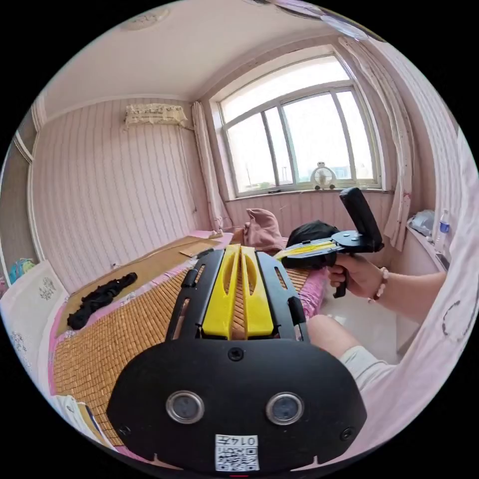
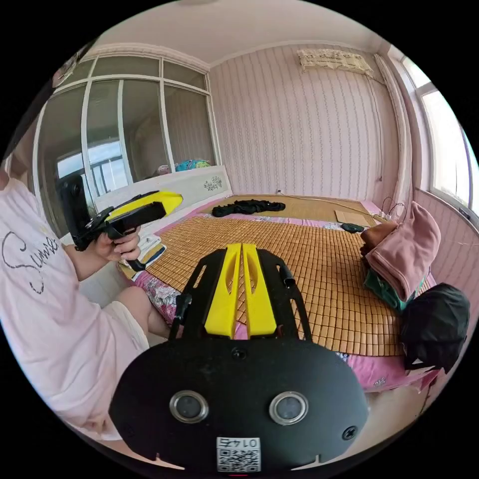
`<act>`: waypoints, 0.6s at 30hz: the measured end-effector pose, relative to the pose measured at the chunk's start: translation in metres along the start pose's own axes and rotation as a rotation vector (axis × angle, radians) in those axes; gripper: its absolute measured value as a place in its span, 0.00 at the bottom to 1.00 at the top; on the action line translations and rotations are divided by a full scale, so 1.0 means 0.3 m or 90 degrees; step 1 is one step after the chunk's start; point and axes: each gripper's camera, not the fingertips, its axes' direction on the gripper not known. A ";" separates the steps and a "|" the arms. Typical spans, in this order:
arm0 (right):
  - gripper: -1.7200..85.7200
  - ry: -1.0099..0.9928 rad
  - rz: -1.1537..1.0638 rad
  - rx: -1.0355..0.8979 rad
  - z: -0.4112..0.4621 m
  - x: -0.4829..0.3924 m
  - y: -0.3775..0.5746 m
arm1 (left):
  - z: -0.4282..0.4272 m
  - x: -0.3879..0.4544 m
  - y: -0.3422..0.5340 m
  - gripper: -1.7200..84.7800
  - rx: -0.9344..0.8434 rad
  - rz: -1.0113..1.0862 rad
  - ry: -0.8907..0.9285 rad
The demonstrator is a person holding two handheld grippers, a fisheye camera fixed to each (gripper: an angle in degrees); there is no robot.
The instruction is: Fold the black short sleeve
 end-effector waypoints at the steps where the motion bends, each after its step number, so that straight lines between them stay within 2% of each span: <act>1: 0.02 0.000 0.013 0.003 -0.017 0.030 0.016 | 0.063 0.000 -0.001 0.01 -0.023 -0.017 0.091; 3: 0.02 0.015 0.069 0.017 -0.081 0.140 0.077 | 0.155 0.001 -0.004 0.01 -0.047 -0.041 0.159; 5: 0.02 0.041 0.094 0.028 -0.124 0.208 0.120 | 0.240 0.002 -0.007 0.01 -0.057 -0.061 0.155; 10: 0.02 0.131 0.124 0.000 -0.178 0.366 0.194 | 0.473 0.047 -0.048 0.01 -0.066 0.052 0.119; 14: 0.02 0.239 0.173 -0.078 -0.164 0.521 0.209 | 0.660 0.070 -0.099 0.02 -0.057 0.111 0.154; 17: 0.03 0.300 0.156 -0.156 -0.112 0.638 0.207 | 0.875 0.064 -0.142 0.09 -0.066 0.101 0.229; 18: 0.03 0.321 0.149 -0.179 -0.089 0.693 0.204 | 0.974 0.055 -0.149 0.15 -0.058 0.077 0.258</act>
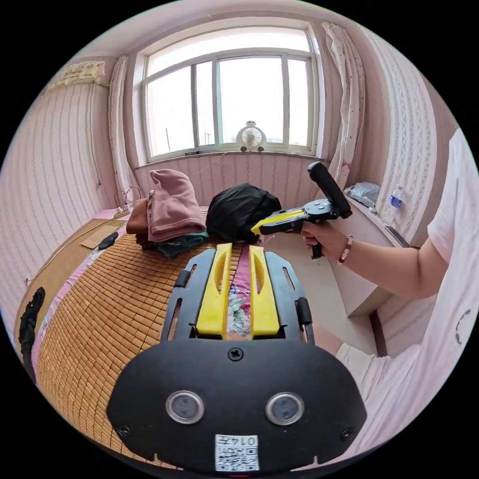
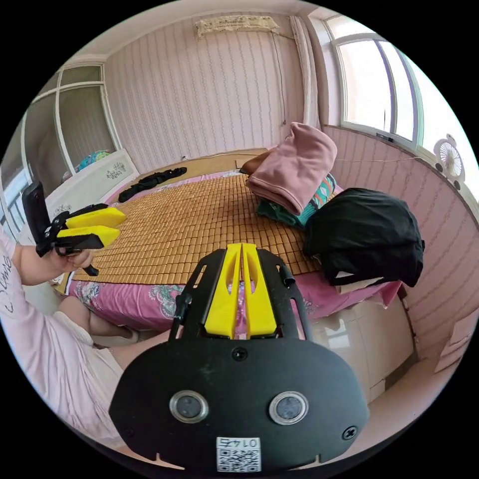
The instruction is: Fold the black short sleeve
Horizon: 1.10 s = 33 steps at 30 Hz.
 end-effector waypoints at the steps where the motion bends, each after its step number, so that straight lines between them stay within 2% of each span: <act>1: 0.03 0.012 -0.005 -0.003 0.021 0.019 -0.012 | 0.092 -0.051 -0.014 0.22 -0.015 -0.017 0.036; 4: 0.08 0.071 0.000 -0.028 0.145 0.138 -0.108 | 0.307 -0.169 -0.055 0.22 -0.082 -0.043 0.082; 6: 0.16 0.129 0.007 -0.087 0.278 0.228 -0.227 | 0.400 -0.229 -0.074 0.22 -0.098 -0.050 0.074; 8: 0.19 0.191 -0.001 -0.145 0.392 0.277 -0.311 | 0.486 -0.283 -0.091 0.21 -0.114 -0.056 0.065; 10: 0.20 0.252 -0.020 -0.208 0.512 0.324 -0.363 | 0.592 -0.348 -0.111 0.21 -0.136 -0.072 0.067; 11: 0.17 0.306 -0.039 -0.244 0.577 0.349 -0.370 | 0.617 -0.363 -0.115 0.21 -0.141 -0.076 0.068; 12: 0.13 0.347 -0.076 -0.221 0.590 0.350 -0.361 | 0.665 -0.390 -0.124 0.20 -0.150 -0.082 0.065; 16: 0.05 0.289 -0.081 -0.183 0.479 0.352 -0.349 | 0.801 -0.468 -0.160 0.18 -0.167 -0.078 0.055; 21: 0.03 0.223 -0.068 -0.023 0.114 0.307 -0.226 | 0.906 -0.506 -0.226 0.12 -0.145 -0.050 0.051; 23: 0.02 0.183 -0.054 0.006 0.042 0.313 -0.195 | 0.940 -0.510 -0.251 0.15 -0.129 -0.061 0.069; 25: 0.02 0.114 -0.044 0.034 0.002 0.320 -0.182 | 0.988 -0.489 -0.271 0.20 -0.137 -0.076 0.133; 27: 0.02 0.031 -0.044 0.053 -0.008 0.300 -0.191 | 1.009 -0.443 -0.265 0.19 -0.161 -0.067 0.172; 30: 0.02 -0.010 -0.102 0.051 0.000 0.191 -0.236 | 0.952 -0.380 -0.245 0.10 -0.177 -0.047 0.259; 31: 0.02 -0.015 -0.118 0.050 0.001 0.163 -0.248 | 0.899 -0.374 -0.237 0.05 -0.179 -0.039 0.223; 33: 0.02 -0.045 -0.170 0.058 -0.001 0.052 -0.298 | 0.787 -0.385 -0.222 0.02 -0.174 -0.017 0.166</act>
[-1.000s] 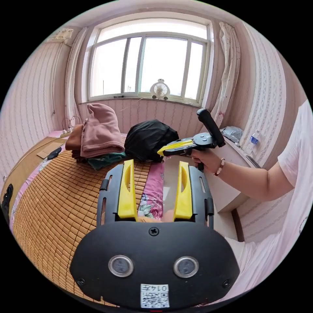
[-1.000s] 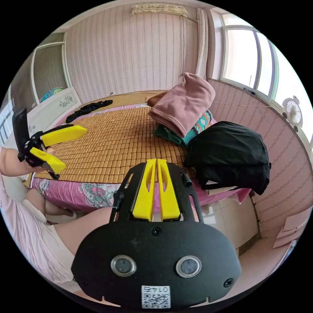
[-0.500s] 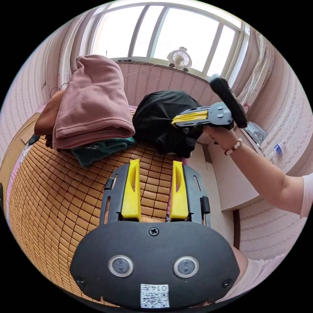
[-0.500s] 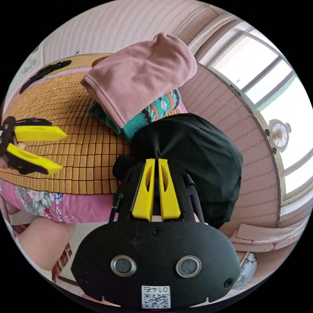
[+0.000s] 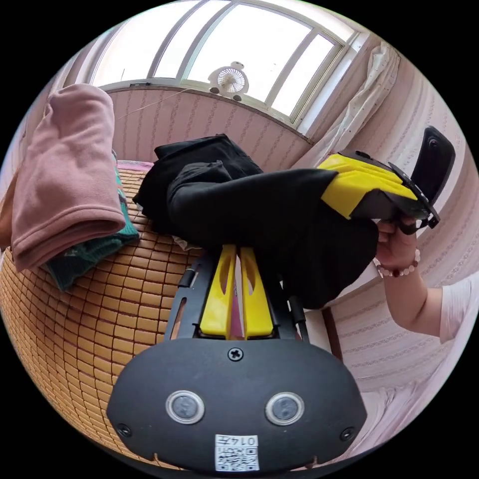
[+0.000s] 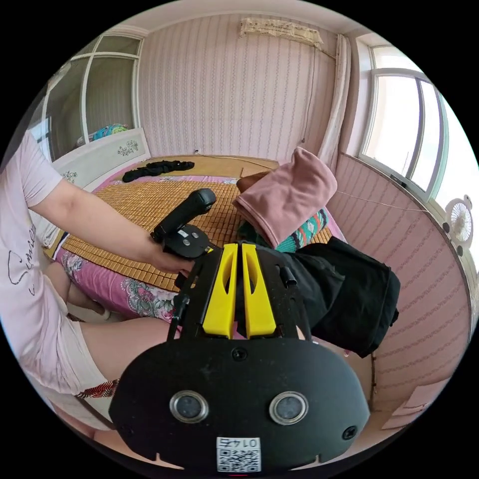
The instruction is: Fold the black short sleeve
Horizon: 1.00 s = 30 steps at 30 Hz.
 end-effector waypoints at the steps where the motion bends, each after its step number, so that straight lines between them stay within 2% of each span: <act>1: 0.01 -0.011 -0.011 0.006 0.003 -0.023 -0.021 | -0.084 -0.002 0.042 0.01 0.005 0.001 -0.025; 5: 0.01 -0.144 -0.062 0.070 0.048 -0.182 -0.218 | -0.406 -0.028 0.228 0.01 0.011 -0.055 -0.103; 9: 0.01 -0.277 -0.146 0.154 0.093 -0.460 -0.456 | -0.894 -0.017 0.531 0.01 0.057 -0.130 -0.235; 13: 0.01 -0.345 -0.170 0.125 0.149 -0.698 -0.576 | -1.229 0.118 0.851 0.01 0.018 -0.182 -0.394; 15: 0.01 -0.342 -0.191 0.024 0.266 -0.840 -0.584 | -1.268 0.137 1.002 0.01 0.002 -0.240 -0.412; 16: 0.01 -0.336 -0.195 -0.009 0.312 -0.875 -0.578 | -1.260 0.132 1.108 0.01 -0.007 -0.284 -0.397; 18: 0.01 -0.323 -0.200 -0.156 0.536 -1.004 -0.522 | -1.207 0.112 1.262 0.01 -0.029 -0.348 -0.377; 21: 0.01 -0.307 -0.206 -0.276 0.728 -1.137 -0.417 | -1.121 0.093 1.457 0.01 -0.064 -0.445 -0.322; 24: 0.01 -0.284 -0.215 -0.331 0.775 -1.219 -0.369 | -1.123 0.130 1.535 0.01 -0.059 -0.440 -0.315; 30: 0.02 -0.364 -0.233 -0.297 0.765 -1.380 -0.424 | -1.205 0.141 1.622 0.01 -0.015 -0.451 -0.305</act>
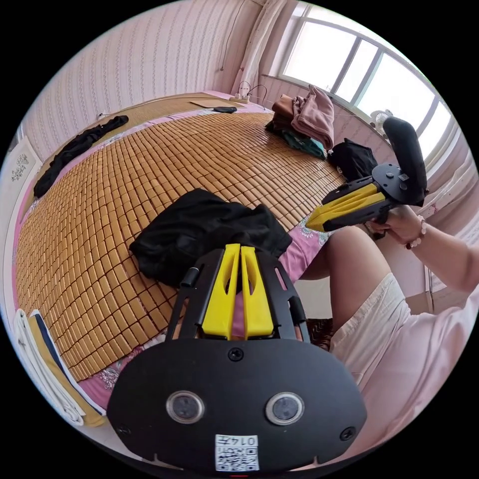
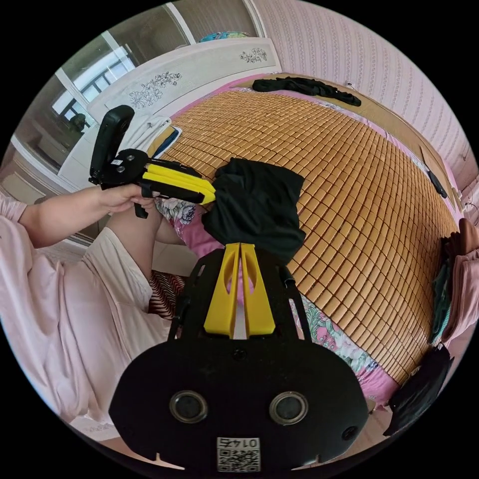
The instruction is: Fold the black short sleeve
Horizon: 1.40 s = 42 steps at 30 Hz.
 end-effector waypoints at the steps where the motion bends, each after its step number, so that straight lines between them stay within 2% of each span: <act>1: 0.03 -0.004 -0.011 -0.001 0.014 -0.016 -0.022 | -0.019 -0.020 0.017 0.01 0.007 -0.007 0.004; 6: 0.13 0.006 -0.050 -0.078 0.230 -0.110 -0.241 | -0.081 -0.090 0.090 0.01 0.017 -0.014 0.018; 10: 0.08 0.061 -0.015 -0.101 0.319 -0.086 -0.315 | -0.124 -0.160 0.154 0.01 0.017 -0.042 -0.023; 14: 0.04 0.042 0.022 -0.070 0.240 -0.005 -0.301 | -0.107 -0.231 0.229 0.02 -0.040 -0.087 -0.052; 18: 0.03 0.037 0.081 -0.018 0.111 0.087 -0.252 | 0.005 -0.244 0.239 0.09 -0.101 -0.125 -0.004; 21: 0.03 0.016 0.101 0.016 0.046 0.122 -0.227 | 0.070 -0.233 0.213 0.11 -0.119 -0.127 -0.025; 28: 0.03 0.048 0.151 0.054 -0.042 0.183 -0.157 | 0.036 -0.273 0.225 0.06 -0.112 -0.122 -0.031; 33: 0.03 0.081 0.316 0.075 -0.077 0.361 -0.017 | 0.001 -0.263 0.238 0.01 -0.114 -0.089 -0.019; 36: 0.04 0.094 0.357 0.062 -0.053 0.389 0.043 | -0.032 -0.256 0.248 0.01 -0.104 -0.074 -0.013; 40: 0.06 0.110 0.348 0.069 -0.020 0.348 0.057 | -0.103 -0.266 0.274 0.01 -0.099 -0.071 0.009; 42: 0.09 0.126 0.294 0.038 0.040 0.308 0.011 | -0.145 -0.273 0.295 0.01 -0.089 -0.071 0.025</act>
